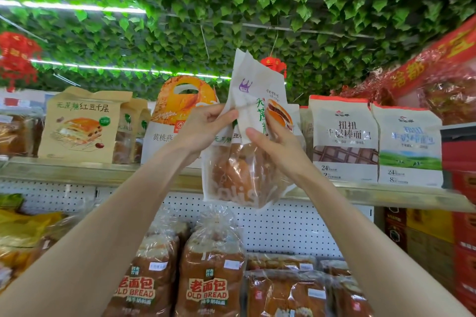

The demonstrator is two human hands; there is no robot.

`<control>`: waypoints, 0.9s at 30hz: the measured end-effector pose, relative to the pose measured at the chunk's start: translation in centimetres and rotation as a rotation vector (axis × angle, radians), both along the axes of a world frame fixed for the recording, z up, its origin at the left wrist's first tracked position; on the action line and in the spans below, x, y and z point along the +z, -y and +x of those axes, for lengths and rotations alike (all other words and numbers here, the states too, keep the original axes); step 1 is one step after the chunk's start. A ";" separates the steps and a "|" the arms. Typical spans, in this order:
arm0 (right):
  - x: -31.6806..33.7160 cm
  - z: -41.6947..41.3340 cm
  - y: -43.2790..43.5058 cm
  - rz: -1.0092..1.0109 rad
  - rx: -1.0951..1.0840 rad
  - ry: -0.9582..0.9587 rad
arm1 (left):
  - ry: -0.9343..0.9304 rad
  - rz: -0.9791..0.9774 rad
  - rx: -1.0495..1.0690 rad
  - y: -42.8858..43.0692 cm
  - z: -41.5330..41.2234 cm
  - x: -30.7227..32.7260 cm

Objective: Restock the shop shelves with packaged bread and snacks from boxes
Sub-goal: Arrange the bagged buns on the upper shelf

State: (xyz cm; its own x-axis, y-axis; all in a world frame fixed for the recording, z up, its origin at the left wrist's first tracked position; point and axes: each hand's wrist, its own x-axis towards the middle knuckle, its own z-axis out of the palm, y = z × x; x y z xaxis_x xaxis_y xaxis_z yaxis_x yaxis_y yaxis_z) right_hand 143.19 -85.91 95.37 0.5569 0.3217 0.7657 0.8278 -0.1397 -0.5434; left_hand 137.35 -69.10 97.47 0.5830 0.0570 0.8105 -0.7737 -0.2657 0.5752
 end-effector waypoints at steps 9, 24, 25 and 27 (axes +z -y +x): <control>-1.1 -1.6 0.5 0.149 0.051 0.079 | -0.087 0.076 -0.145 0.3 -0.9 -1.3; 0.4 -4.6 1.6 0.086 -0.031 0.040 | -0.273 0.085 -0.322 2.2 -1.5 -3.1; 0.5 -4.7 1.8 0.089 -0.053 0.042 | -0.286 0.084 -0.339 2.4 -1.4 -3.1; 0.7 -4.9 2.0 0.103 -0.084 0.049 | -0.303 0.094 -0.364 2.9 -1.7 -3.1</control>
